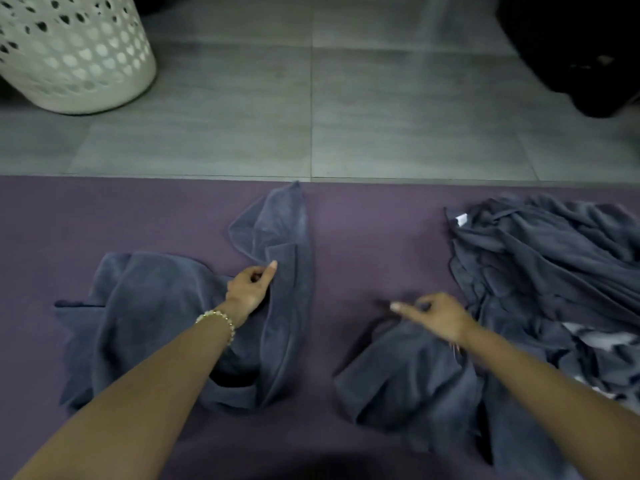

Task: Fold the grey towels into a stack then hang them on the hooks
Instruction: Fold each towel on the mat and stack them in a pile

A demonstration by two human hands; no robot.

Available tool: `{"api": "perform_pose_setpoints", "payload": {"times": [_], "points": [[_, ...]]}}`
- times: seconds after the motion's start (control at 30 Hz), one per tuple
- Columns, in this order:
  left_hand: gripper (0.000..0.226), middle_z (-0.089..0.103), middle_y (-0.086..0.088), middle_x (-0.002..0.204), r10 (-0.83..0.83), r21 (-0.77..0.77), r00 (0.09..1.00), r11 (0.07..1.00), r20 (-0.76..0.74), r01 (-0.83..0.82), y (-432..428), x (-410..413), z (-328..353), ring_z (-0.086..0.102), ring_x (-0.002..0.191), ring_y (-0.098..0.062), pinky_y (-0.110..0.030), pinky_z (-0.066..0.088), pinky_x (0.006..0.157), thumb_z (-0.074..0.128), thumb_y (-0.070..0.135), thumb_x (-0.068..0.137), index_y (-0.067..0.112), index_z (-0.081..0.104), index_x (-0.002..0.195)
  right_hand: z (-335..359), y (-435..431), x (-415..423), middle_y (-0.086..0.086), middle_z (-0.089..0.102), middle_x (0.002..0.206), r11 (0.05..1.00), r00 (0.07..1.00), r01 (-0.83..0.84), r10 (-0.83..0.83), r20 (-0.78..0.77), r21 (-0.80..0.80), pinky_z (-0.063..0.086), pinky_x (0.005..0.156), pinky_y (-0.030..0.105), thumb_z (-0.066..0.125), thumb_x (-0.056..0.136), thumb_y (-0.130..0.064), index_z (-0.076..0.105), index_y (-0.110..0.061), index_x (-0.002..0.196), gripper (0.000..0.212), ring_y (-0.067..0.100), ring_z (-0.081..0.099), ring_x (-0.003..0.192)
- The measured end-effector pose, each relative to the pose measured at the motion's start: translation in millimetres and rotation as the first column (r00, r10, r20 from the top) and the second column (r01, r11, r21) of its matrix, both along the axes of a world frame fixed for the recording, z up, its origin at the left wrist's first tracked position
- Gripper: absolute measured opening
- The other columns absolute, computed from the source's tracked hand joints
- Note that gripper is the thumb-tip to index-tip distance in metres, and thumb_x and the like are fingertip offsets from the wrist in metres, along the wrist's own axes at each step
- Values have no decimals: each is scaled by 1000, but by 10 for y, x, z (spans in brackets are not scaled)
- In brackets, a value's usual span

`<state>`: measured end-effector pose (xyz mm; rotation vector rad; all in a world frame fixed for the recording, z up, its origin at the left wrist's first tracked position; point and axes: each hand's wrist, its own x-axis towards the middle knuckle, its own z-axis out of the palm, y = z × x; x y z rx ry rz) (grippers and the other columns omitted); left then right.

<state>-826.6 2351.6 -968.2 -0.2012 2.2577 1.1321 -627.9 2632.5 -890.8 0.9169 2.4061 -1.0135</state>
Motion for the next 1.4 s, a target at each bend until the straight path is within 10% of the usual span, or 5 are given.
{"api": "perform_pose_setpoints", "payload": {"times": [0.23,0.37,0.57,0.73,1.4], "points": [[64,64,-13,120,86,105,995,990,58,-92,222,67,271,58,114,-30,-36,44,103,61,57,82,6,59,121,284,605,-279,17,59,111,889,879,337,-178,-443,311,41,97,38,54,93,-38,62,-8,103,33,33,53,108],[62,60,-1,109,34,244,999,969,32,-41,424,223,536,54,110,-16,-23,40,95,61,36,91,5,40,140,227,-30,-446,14,62,113,923,864,203,-326,-383,-327,45,92,23,48,98,-25,61,-9,108,23,18,55,100],[48,65,2,103,-489,383,866,823,103,419,805,598,864,60,91,-7,-19,48,87,64,33,89,22,47,132,139,-119,-448,17,57,131,349,833,433,-507,221,-831,49,95,46,39,84,-72,53,-8,127,79,27,57,109],[27,57,1,72,-452,216,890,865,-53,452,1031,505,941,52,54,-10,-19,46,52,42,37,99,17,58,90,119,-172,-336,6,66,120,521,873,407,-464,152,-750,50,87,25,70,81,-34,59,-4,124,54,14,63,102],[50,63,-2,126,-682,363,705,717,194,595,2463,209,1370,62,105,-13,-33,46,101,48,61,86,25,61,119,625,446,63,8,71,110,538,791,165,-573,-215,-826,54,83,26,59,82,-36,66,-15,115,40,20,68,102]]}}
